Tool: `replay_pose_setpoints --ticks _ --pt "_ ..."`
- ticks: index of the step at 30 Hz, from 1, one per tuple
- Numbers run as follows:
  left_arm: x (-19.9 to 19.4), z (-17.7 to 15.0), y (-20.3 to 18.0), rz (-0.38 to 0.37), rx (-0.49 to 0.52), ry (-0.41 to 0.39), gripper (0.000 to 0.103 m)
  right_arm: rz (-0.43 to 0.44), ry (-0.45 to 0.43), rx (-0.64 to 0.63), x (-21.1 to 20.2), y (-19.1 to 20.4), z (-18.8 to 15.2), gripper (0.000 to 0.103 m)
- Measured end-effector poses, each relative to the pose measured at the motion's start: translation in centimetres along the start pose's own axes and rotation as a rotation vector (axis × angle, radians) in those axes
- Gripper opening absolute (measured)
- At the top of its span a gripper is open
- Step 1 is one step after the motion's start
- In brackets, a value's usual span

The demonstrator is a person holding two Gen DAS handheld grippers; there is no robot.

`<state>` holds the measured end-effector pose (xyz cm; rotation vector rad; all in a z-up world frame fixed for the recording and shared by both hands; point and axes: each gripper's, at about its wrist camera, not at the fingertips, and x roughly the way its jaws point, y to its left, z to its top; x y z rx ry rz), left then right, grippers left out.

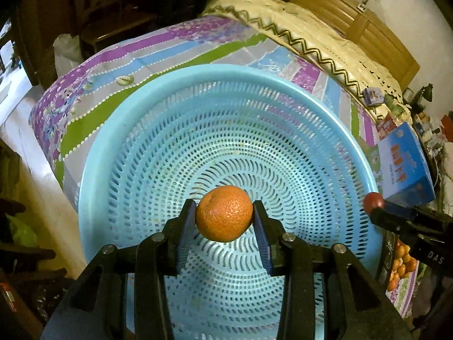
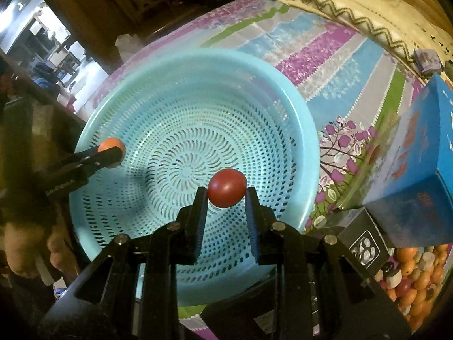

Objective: Organize fruits
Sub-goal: 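Carry the tomato and orange in both tools over the empty basket, then open the left tool dropping the orange while the right tool releases the tomato, then move both open tools back to the fruit pile on the bedsheet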

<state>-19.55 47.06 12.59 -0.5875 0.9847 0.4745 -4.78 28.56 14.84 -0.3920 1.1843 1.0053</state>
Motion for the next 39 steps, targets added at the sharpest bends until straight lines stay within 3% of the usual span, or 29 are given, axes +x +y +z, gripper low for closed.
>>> replay_pose_setpoints --ticks 15,20,23,28,31,34,36,39 --pt "1.8 -0.2 -0.1 -0.001 0.000 0.058 0.041 0.004 0.010 0.005 0.8 -0.3 0.1 0.029" --pt "2.0 -0.4 0.1 -0.001 -0.002 0.062 0.065 0.009 0.010 0.002 0.8 -0.2 0.1 0.029" --pt "2.1 -0.4 0.0 -0.003 0.001 0.066 0.067 0.011 0.008 -0.003 0.8 -0.1 0.1 0.035" --pt "2.2 -0.4 0.0 -0.003 -0.002 0.066 0.067 0.022 -0.014 0.004 0.4 -0.2 0.0 0.035" --pt "2.0 -0.4 0.1 -0.018 -0.018 0.056 0.067 0.031 -0.058 0.002 -0.5 -0.1 -0.5 0.035" --pt "1.0 -0.4 -0.2 -0.042 -0.021 0.010 0.067 -0.010 -0.172 -0.037 -3.2 0.5 -1.8 0.035" --pt "-0.1 -0.6 -0.8 -0.055 -0.012 -0.052 0.067 -0.046 -0.252 -0.048 -5.3 0.7 -3.3 0.035" --pt "-2.7 -1.5 -3.1 -0.055 0.054 -0.212 0.070 -0.095 -0.370 -0.053 -8.5 0.7 -6.7 0.039"
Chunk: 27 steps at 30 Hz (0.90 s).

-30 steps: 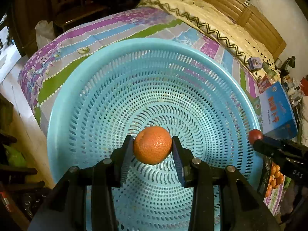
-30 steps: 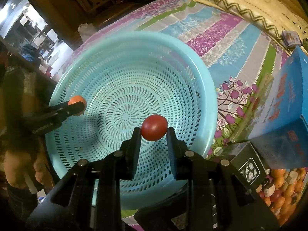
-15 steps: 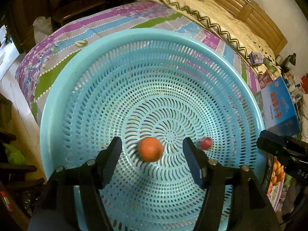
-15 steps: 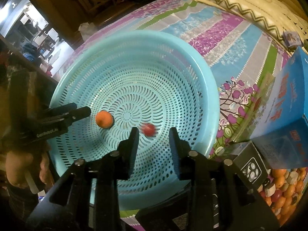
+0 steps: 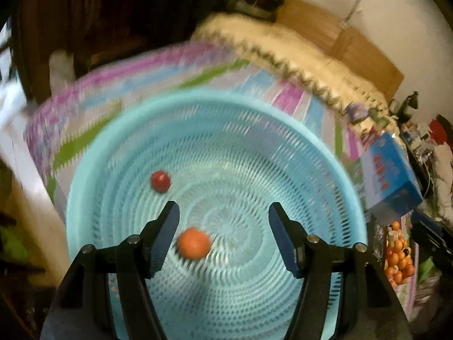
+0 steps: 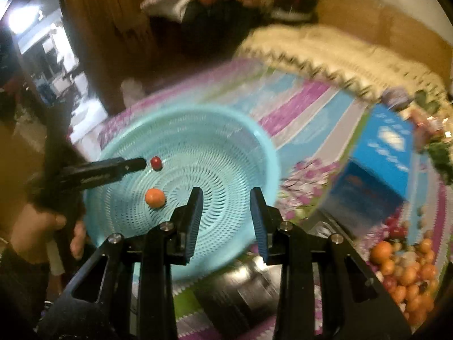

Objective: Organize fruits
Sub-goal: 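Move both open tools back to the fruit pile on the bedsheet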

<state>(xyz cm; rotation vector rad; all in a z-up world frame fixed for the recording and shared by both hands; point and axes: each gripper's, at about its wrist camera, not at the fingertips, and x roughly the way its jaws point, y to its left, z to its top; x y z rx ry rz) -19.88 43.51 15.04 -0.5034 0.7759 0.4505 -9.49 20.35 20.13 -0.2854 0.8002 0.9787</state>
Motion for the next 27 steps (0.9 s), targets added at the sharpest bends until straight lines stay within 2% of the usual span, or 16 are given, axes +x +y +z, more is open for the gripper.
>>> replay_pose_setpoints --ticks 1,2,3,7,9,11,14,16,20,22,24,27 --pt "-0.6 -0.1 -0.6 -0.004 0.014 -0.037 0.076 -0.029 -0.041 -0.001 -1.5 -0.2 -0.9 0.044" --pt "-1.3 -0.2 -1.4 -0.012 0.023 -0.077 0.080 -0.051 -0.072 0.005 -2.6 -0.5 -1.7 0.058" --pt "-2.0 -0.4 -2.3 -0.021 0.034 -0.115 0.080 -0.074 -0.107 0.018 -3.8 -0.9 -2.7 0.067" --pt "-4.0 -1.1 -6.5 -0.073 0.134 -0.214 0.084 -0.162 -0.233 0.107 -7.6 -3.8 -6.3 0.078" --pt "-4.6 -1.5 -8.5 -0.113 0.168 -0.232 0.089 -0.188 -0.256 0.151 -8.9 -5.7 -8.2 0.085" --pt "-4.7 -1.8 -10.1 -0.151 0.197 -0.228 0.095 -0.230 -0.246 0.179 -9.6 -7.3 -9.6 0.085" --pt "-4.3 -2.4 -12.6 -0.169 0.241 -0.189 0.095 -0.259 -0.209 0.242 -10.6 -10.0 -12.2 0.085" --pt "-4.2 -2.9 -14.1 -0.187 0.253 -0.172 0.095 -0.311 -0.205 0.257 -11.7 -11.2 -14.1 0.085" --pt "-5.5 -4.8 -17.7 -0.246 0.306 -0.184 0.095 -0.393 -0.158 0.291 -13.0 -13.6 -17.8 0.084" --pt "-6.1 -5.8 -19.9 -0.276 0.345 -0.184 0.095 -0.408 -0.114 0.328 -13.0 -14.8 -19.9 0.075" --pt "-6.4 -6.7 -21.9 -0.310 0.379 -0.170 0.095 -0.393 -0.061 0.373 -12.4 -15.8 -21.7 0.061" --pt "-6.7 -8.4 -24.5 -0.357 0.433 -0.140 0.095 -0.347 0.007 0.432 -10.8 -17.1 -23.9 0.050"
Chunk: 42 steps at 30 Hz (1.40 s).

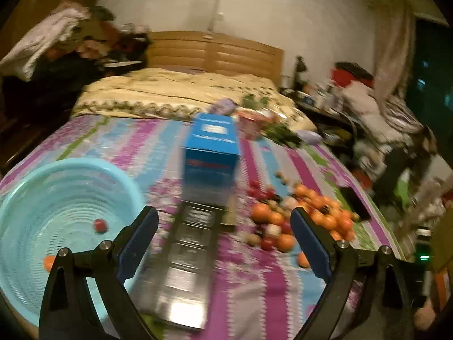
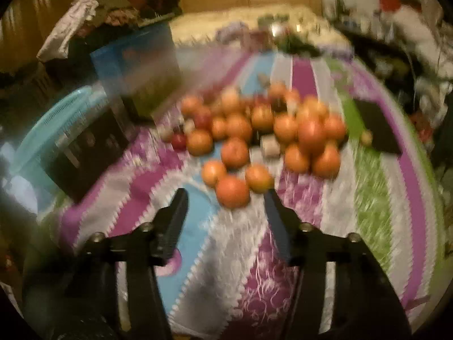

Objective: Organize fruits
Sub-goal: 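Move both open tools back to the fruit pile on the bedsheet, then grasp an orange with the right tool while the left tool grasps another orange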

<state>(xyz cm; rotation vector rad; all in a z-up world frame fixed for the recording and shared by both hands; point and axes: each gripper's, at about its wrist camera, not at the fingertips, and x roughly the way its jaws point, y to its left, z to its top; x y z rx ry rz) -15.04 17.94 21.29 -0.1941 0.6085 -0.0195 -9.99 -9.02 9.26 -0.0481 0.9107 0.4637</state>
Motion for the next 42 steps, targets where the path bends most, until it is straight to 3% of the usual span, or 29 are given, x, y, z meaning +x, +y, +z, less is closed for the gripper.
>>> replay_pose_setpoints --ticks 6,14,17,23,28,30,35,42 --pt "1.4 -1.7 -4.1 -0.068 0.052 0.084 0.095 0.049 0.085 0.050 4.4 -1.2 -1.0 0.047" --pt "2.8 -3.4 -5.7 -0.090 0.050 0.163 0.095 0.025 0.097 0.068 7.3 -1.4 -0.4 0.048" --pt "3.8 -3.8 -6.1 -0.102 0.046 0.192 0.095 -0.009 0.096 0.047 7.8 -1.0 -0.5 0.040" --pt "7.0 -5.6 -8.1 -0.141 0.068 0.275 0.095 -0.005 0.053 0.073 4.4 -1.8 -1.0 0.040" --pt "12.2 -7.9 -10.6 -0.224 0.046 0.373 0.095 -0.023 0.040 0.132 1.5 -4.1 -1.7 0.040" --pt "14.3 -9.0 -11.6 -0.244 0.039 0.404 0.091 -0.025 0.040 0.147 1.0 -4.7 -1.8 0.040" --pt "18.9 -11.4 -13.2 -0.246 0.049 0.506 0.064 -0.014 0.043 0.164 0.6 -5.3 -1.7 0.040" --pt "20.2 -12.4 -13.8 -0.235 0.050 0.485 0.063 -0.005 0.039 0.176 1.3 -6.0 -1.1 0.040"
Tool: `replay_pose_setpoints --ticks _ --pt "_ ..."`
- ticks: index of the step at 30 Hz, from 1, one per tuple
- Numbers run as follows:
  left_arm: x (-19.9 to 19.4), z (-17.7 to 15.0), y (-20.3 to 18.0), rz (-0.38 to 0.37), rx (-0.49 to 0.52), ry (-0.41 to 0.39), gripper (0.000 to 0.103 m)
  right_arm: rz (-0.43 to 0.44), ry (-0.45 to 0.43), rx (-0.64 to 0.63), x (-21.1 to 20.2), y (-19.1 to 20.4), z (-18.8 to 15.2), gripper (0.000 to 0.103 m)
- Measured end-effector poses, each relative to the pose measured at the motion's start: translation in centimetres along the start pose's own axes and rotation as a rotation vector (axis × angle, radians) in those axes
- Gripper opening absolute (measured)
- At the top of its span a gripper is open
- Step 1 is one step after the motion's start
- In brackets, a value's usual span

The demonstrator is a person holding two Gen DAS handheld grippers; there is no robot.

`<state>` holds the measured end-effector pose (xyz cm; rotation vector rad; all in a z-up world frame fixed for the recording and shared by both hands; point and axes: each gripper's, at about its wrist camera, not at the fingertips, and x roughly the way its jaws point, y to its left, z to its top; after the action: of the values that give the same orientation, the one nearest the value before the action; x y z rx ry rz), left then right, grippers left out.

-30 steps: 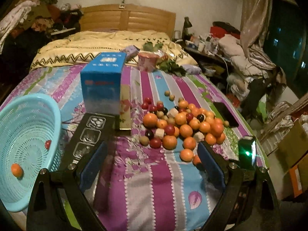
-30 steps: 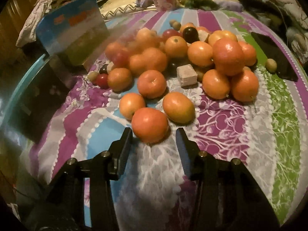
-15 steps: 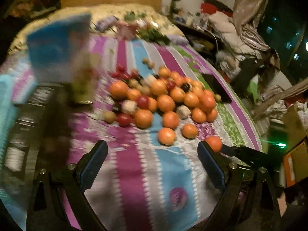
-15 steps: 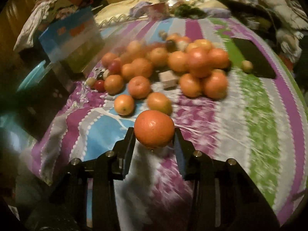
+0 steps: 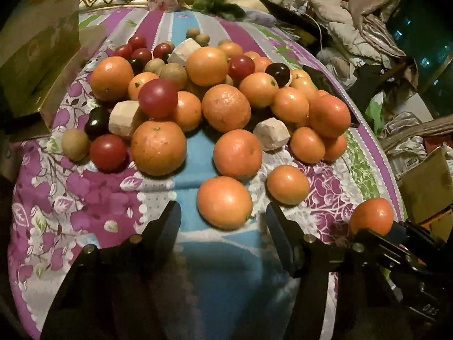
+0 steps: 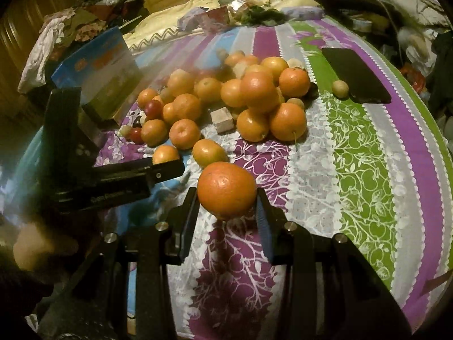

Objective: Organize fruits
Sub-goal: 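Grasp an orange with the right tool while the left tool grasps another orange, then carry both oranges in the tools over the light-blue basket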

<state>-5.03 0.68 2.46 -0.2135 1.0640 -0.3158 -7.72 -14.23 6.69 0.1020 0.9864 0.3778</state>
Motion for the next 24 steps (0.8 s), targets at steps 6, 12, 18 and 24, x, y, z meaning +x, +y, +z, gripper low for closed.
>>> replay_pose_setpoints --ticks 6,12,18,24 --pt "0.3 0.1 0.1 0.018 0.002 -0.027 0.039 -0.019 -0.008 0.003 0.2 -0.1 0.7 0.040" --pt "-2.6 0.3 0.0 0.068 -0.004 -0.087 0.039 -0.060 -0.062 -0.030 -1.2 0.7 2.0 0.040" --pt "-9.7 1.4 0.9 0.154 -0.026 -0.210 0.039 -0.105 -0.128 -0.056 -3.3 1.6 4.2 0.040" --pt "-15.7 2.7 2.7 0.200 -0.070 -0.308 0.039 -0.109 -0.175 -0.072 -4.7 3.1 6.7 0.040"
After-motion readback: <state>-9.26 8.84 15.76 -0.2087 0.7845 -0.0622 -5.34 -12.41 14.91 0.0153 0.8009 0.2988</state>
